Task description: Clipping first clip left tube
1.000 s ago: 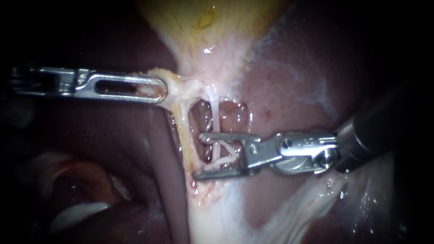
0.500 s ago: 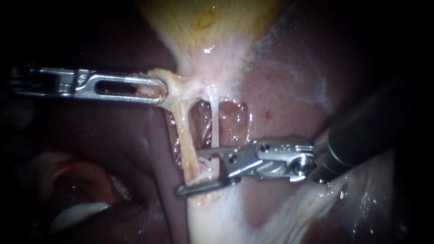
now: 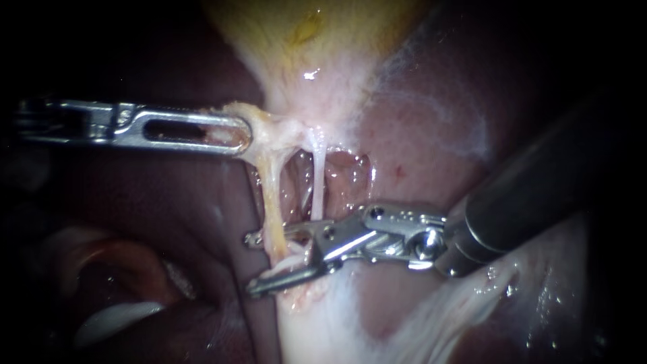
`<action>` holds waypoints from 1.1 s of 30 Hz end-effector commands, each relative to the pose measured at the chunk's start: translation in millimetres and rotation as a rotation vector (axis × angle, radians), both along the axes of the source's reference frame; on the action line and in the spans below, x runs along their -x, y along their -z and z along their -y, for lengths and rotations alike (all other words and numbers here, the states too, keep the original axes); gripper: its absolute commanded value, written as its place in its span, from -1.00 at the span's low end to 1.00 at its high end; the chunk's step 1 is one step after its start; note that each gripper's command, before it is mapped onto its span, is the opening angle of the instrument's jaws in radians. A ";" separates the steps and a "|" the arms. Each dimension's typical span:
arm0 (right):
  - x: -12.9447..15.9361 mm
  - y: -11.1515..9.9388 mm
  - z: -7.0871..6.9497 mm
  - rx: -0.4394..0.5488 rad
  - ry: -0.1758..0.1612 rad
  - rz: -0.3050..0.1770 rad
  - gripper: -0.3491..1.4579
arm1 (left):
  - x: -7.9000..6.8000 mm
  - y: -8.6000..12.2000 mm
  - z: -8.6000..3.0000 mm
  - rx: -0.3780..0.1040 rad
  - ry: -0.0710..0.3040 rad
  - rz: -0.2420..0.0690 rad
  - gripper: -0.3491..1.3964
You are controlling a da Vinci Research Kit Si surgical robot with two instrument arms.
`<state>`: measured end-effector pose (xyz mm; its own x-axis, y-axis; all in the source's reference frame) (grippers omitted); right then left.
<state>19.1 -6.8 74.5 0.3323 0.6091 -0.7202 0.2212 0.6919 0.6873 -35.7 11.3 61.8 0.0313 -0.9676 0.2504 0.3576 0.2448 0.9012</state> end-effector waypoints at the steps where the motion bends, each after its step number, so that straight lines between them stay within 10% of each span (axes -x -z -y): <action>1: 0.0 0.0 0.0 0.000 0.000 0.001 -0.16 | 0.0 -0.1 0.0 0.000 0.001 -0.001 -1.00; 8: -0.2 -0.1 -0.2 0.000 0.001 0.000 -0.32 | 0.0 -0.1 0.0 -0.001 -0.001 0.000 -1.00; 15: 0.6 0.0 -0.5 -0.041 0.003 0.011 -1.00 | 0.0 -0.1 0.0 -0.001 -0.001 0.000 -1.00; 33: 1.2 0.1 -0.4 -0.146 0.055 0.021 -1.00 | 0.0 -0.1 0.0 -0.001 -0.001 0.001 -1.00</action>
<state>17.9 -6.4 74.4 0.3821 0.6875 -0.6175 0.2398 0.5716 0.7847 -35.7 11.3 61.9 0.0324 -0.9678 0.2497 0.3566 0.2445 0.9017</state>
